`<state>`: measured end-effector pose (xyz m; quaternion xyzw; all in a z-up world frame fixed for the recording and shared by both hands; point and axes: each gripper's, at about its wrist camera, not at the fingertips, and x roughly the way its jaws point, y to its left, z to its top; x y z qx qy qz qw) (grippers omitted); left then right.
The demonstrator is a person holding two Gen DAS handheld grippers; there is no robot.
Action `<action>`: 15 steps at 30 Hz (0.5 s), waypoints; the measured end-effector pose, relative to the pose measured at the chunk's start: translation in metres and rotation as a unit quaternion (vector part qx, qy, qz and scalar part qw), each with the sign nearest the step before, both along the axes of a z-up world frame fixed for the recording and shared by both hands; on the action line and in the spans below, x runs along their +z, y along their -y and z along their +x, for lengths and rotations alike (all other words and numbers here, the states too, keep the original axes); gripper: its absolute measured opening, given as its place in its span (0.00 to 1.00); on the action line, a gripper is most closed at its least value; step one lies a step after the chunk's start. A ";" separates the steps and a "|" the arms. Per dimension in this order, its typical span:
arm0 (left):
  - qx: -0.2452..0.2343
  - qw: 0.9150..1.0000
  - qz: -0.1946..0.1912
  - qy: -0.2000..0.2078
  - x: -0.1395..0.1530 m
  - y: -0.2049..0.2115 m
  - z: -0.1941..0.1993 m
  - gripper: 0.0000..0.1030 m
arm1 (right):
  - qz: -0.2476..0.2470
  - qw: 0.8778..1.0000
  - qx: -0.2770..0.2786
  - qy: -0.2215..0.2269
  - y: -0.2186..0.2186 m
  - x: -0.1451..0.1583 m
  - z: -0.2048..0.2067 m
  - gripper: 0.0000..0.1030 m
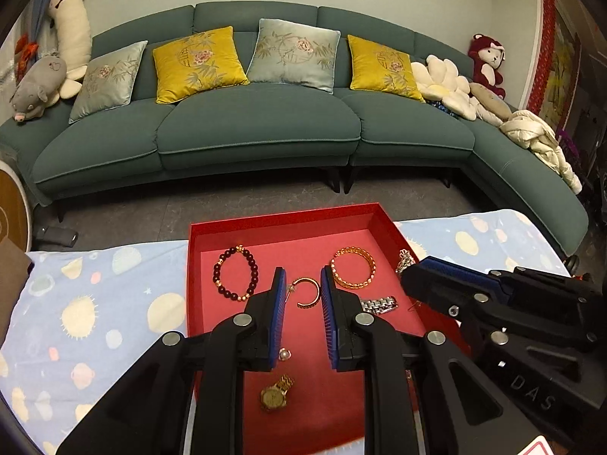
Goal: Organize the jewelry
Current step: 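Carry the hoop earring and chain into the red box and open both grippers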
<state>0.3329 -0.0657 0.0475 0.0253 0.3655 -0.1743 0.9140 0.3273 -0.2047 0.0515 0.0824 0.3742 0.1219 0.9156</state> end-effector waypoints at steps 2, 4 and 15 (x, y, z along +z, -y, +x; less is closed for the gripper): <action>0.007 1.000 0.006 -0.004 -0.009 0.001 0.014 0.16 | 0.000 1.000 -0.006 -0.010 0.001 -0.012 0.015 0.11; 0.010 1.000 0.008 -0.011 -0.017 0.002 0.025 0.16 | 0.010 1.000 -0.010 -0.021 0.004 -0.022 0.028 0.11; 0.028 0.999 0.008 -0.036 -0.037 -0.007 0.054 0.17 | 0.062 0.996 0.002 -0.064 0.008 -0.056 0.062 0.12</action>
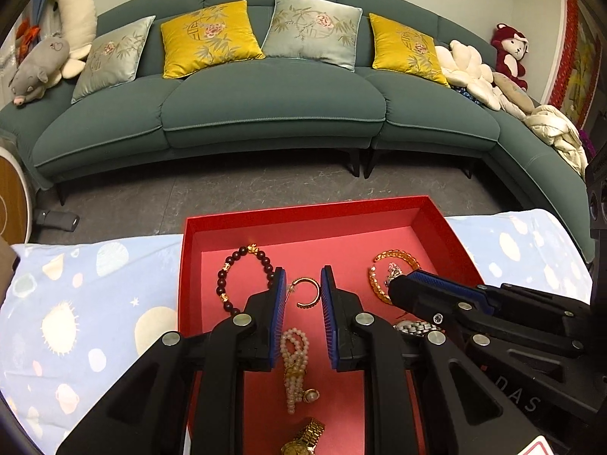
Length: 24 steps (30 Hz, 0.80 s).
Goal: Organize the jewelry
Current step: 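Carry the hoop earring and chain into the red box and open both grippers, then lift both open grippers away from the red box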
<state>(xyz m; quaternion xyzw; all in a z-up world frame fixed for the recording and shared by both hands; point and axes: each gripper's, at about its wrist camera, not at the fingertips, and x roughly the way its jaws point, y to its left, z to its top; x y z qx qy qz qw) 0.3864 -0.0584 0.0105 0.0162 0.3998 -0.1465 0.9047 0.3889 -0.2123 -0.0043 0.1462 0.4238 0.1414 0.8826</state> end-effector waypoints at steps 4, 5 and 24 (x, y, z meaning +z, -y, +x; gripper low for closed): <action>0.014 1.000 -0.017 -0.008 0.000 -0.008 0.002 0.36 | 0.012 1.000 -0.001 0.007 0.002 -0.001 -0.001 0.14; 0.016 0.999 -0.028 -0.006 0.002 -0.011 0.002 0.39 | 0.019 1.000 -0.001 0.010 0.003 0.001 -0.002 0.15; -0.002 0.992 -0.078 0.098 0.115 -0.059 -0.137 0.44 | -0.038 0.986 -0.012 0.160 0.031 0.125 -0.162 0.38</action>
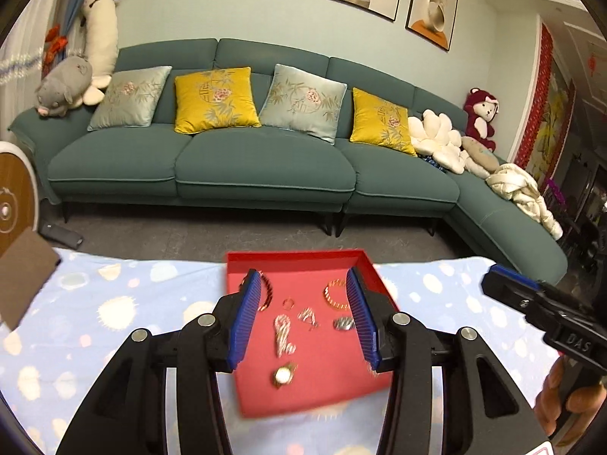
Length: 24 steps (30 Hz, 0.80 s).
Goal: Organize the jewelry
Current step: 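Lift both open grippers away from the red box, then close the right gripper on the silver ring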
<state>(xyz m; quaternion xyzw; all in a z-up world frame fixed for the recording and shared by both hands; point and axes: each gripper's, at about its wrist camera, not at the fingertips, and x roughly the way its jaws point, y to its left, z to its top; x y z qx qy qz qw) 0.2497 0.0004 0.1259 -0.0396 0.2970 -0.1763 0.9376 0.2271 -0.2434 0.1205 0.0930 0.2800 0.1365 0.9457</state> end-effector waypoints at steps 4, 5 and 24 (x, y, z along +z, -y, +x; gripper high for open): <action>0.004 1.000 0.005 -0.019 -0.004 -0.010 -0.045 0.50 | -0.025 1.000 -0.005 0.004 -0.002 0.004 -0.049 0.39; 0.005 1.000 0.009 -0.024 -0.007 -0.012 -0.053 0.50 | -0.034 0.999 -0.005 0.002 -0.004 0.001 -0.062 0.39; 0.048 0.988 0.078 -0.122 -0.127 -0.031 -0.144 0.50 | -0.107 0.981 0.061 -0.149 -0.077 -0.144 -0.144 0.40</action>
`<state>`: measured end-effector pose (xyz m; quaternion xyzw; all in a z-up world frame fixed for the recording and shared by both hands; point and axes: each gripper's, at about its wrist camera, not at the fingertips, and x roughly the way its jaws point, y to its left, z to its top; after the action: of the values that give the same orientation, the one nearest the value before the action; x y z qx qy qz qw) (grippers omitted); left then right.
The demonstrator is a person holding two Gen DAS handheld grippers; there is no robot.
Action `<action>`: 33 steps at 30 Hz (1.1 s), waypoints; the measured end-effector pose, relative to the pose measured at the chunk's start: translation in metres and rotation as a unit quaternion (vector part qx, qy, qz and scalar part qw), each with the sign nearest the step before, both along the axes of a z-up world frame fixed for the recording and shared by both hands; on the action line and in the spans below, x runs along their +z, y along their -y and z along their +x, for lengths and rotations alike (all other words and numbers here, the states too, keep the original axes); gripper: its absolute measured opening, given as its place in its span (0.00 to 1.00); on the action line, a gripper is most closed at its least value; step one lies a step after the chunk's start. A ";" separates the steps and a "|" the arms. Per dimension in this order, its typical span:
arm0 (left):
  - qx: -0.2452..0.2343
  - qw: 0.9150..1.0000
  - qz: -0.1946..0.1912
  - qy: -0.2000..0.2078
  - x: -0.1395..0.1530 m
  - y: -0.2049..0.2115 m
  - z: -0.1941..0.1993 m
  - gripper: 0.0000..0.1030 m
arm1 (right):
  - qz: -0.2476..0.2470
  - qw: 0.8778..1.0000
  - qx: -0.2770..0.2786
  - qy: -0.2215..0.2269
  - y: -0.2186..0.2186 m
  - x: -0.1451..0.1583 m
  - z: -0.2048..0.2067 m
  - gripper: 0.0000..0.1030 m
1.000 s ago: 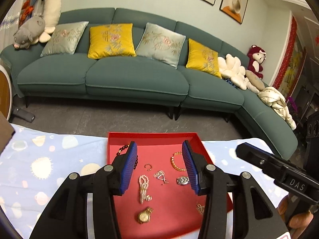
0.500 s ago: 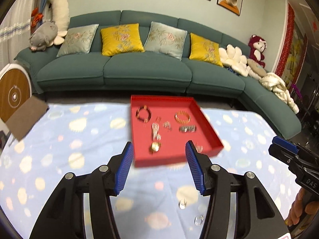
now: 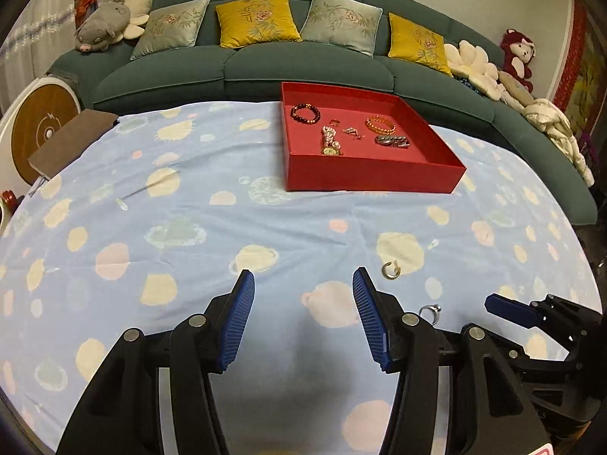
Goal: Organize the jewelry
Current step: 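Close the right gripper on the silver ring, then grasp the second gold hoop earring with the left gripper while the right gripper holds the ring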
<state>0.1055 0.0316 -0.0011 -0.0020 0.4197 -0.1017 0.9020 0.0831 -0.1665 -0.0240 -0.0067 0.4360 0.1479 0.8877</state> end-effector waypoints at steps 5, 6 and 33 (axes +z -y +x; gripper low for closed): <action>0.002 1.000 0.005 -0.011 -0.012 -0.003 0.001 0.50 | -0.013 1.000 0.008 0.000 -0.012 -0.015 0.006 0.40; 0.001 1.000 0.009 -0.009 -0.012 -0.003 0.001 0.50 | -0.016 1.000 0.011 -0.002 -0.014 -0.019 0.008 0.40; -0.038 0.999 -0.009 -0.018 -0.023 0.034 0.021 0.50 | -0.035 0.999 0.007 0.000 -0.014 -0.027 0.014 0.06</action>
<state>0.1266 -0.0026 -0.0237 0.0043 0.4349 -0.1398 0.8895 0.0972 -0.1528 -0.0509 -0.0407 0.4412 0.1386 0.8857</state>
